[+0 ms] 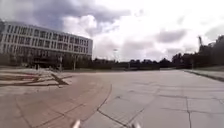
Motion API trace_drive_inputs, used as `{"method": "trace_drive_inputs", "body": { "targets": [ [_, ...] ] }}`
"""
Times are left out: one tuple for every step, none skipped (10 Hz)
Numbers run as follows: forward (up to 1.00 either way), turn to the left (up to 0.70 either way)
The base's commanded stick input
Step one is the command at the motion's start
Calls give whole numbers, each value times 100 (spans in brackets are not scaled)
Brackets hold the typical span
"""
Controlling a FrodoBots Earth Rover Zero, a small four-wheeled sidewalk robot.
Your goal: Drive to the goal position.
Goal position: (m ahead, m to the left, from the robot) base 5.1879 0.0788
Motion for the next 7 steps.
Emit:
{"method": "trace_drive_inputs", "body": {
  "targets": [
    [70, 0],
    [70, 0],
    [70, 0],
    [70, 0],
    [70, 0],
    [70, 0],
    [70, 0]
  ]
}}
